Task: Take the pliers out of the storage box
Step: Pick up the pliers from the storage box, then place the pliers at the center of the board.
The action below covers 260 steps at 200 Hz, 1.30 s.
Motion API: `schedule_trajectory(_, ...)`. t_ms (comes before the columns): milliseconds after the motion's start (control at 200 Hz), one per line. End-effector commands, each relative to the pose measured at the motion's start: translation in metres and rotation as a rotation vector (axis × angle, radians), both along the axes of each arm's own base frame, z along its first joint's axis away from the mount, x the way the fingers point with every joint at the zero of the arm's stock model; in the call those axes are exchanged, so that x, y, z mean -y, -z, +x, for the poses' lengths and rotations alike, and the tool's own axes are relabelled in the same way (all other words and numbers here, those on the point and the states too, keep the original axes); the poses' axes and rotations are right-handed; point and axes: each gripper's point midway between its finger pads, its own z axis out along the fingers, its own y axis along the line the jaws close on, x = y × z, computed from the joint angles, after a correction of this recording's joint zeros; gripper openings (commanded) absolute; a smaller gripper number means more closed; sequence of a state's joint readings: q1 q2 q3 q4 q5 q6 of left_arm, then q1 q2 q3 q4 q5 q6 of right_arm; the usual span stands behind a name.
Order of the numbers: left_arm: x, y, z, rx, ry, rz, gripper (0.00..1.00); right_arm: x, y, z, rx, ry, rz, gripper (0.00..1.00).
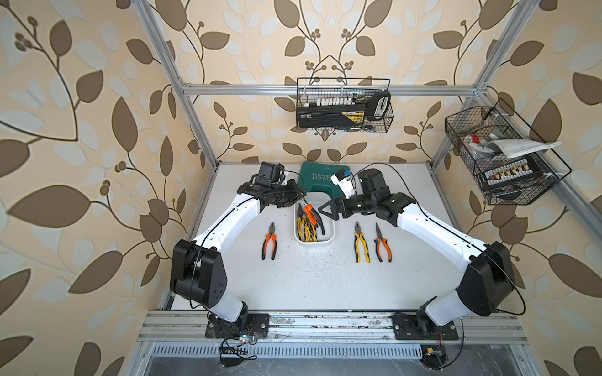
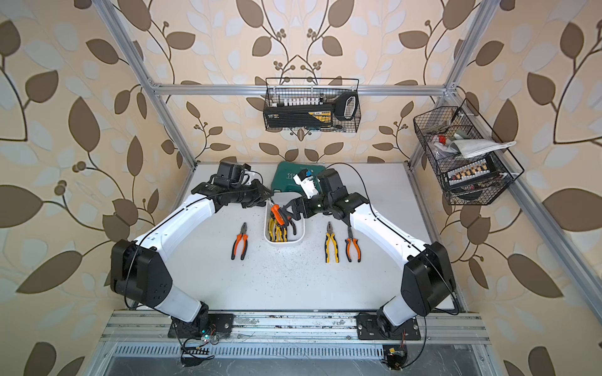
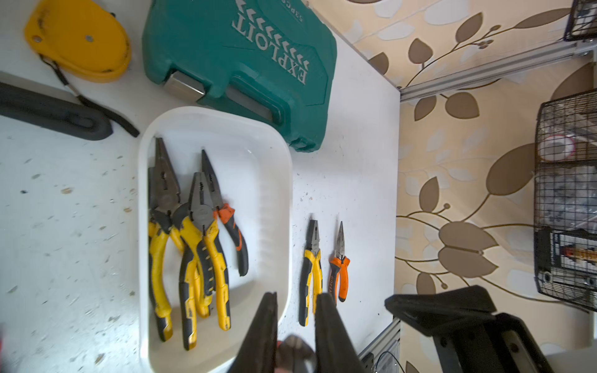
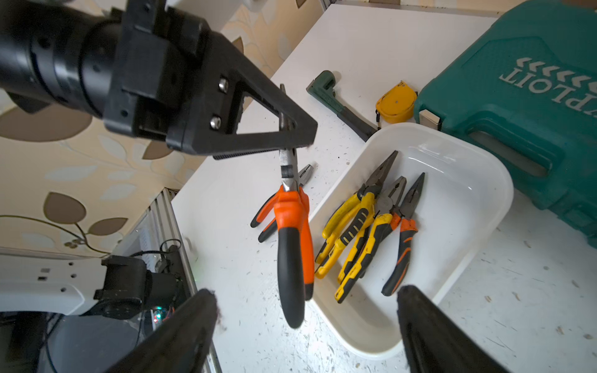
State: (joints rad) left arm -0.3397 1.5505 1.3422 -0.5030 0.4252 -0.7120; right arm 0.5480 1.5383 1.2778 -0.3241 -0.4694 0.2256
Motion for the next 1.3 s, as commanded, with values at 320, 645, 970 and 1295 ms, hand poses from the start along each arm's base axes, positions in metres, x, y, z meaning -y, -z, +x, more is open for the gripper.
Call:
schedule_trajectory(320, -0.073, -0.036, -0.059, -0.008, 0.184, 0.312, 0.00, -0.057, -0.014, -0.048, 0.217, -0.180, -0.002, 0.99)
schedule_trajectory(645, -0.123, -0.003, -0.071, -0.094, 0.227, 0.598, 0.00, -0.106, -0.008, -0.077, 0.238, -0.295, 0.025, 1.00)
schedule_trajectory(970, -0.178, 0.066, -0.049, -0.192, 0.230, 0.742, 0.00, -0.116, 0.018, -0.086, 0.275, -0.307, -0.017, 1.00)
schedule_trajectory(1295, -0.197, 0.132, -0.025, -0.360, 0.270, 0.822, 0.00, -0.118, 0.032, -0.088, 0.252, -0.317, -0.041, 1.00)
